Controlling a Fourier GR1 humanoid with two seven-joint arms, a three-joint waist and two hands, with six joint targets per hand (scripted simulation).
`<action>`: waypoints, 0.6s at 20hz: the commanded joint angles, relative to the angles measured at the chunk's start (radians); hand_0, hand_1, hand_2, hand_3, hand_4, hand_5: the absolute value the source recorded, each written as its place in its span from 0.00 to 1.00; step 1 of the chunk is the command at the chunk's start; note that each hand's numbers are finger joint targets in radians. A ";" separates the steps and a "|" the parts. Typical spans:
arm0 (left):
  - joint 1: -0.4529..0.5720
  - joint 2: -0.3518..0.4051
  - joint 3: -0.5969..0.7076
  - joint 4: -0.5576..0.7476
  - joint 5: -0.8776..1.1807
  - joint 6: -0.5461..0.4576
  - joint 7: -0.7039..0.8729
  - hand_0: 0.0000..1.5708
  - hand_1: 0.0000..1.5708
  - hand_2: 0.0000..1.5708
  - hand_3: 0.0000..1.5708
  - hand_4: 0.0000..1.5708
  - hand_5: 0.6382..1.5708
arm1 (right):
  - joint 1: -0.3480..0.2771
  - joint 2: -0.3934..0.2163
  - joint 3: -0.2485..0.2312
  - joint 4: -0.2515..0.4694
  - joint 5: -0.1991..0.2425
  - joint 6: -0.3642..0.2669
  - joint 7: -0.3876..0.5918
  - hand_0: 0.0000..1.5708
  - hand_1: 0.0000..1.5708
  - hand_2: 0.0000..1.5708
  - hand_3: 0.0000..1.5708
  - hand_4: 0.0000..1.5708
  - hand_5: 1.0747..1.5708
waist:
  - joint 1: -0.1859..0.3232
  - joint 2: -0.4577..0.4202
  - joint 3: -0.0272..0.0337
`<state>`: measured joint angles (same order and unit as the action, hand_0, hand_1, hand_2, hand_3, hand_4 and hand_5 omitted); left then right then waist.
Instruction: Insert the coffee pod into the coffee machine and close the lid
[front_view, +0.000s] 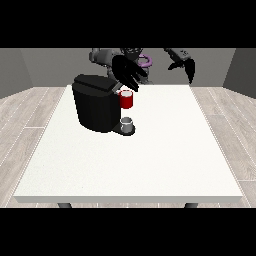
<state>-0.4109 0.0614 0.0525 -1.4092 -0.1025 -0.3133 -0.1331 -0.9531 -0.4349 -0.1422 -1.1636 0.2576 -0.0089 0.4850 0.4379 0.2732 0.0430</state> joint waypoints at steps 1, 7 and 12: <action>-0.046 0.012 -0.006 -0.003 0.007 -0.024 0.006 0.00 0.00 0.00 0.00 0.00 1.00 | -0.103 0.105 0.046 -0.058 -0.037 -0.009 -0.120 0.00 0.00 0.00 0.00 0.00 1.00 | 0.126 0.042 -0.0412; -0.099 0.006 -0.032 -0.017 -0.008 -0.024 0.037 0.00 0.00 0.00 0.00 0.19 1.00 | -0.178 0.150 0.026 -0.020 -0.059 -0.049 -0.182 0.00 0.00 0.00 0.00 0.00 1.00 | 0.144 0.094 -0.0427; -0.156 0.009 -0.018 -0.043 0.033 -0.047 0.075 0.00 0.00 0.00 0.00 0.22 1.00 | -0.256 0.163 0.017 0.079 -0.056 -0.058 -0.240 0.00 0.00 0.00 0.00 0.06 1.00 | 0.136 0.119 -0.0432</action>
<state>-0.5230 0.0608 0.0309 -1.4373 -0.0904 -0.3385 -0.0882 -1.1521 -0.2973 -0.1283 -1.1321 0.2045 -0.0587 0.2917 0.5654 0.3746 0.0033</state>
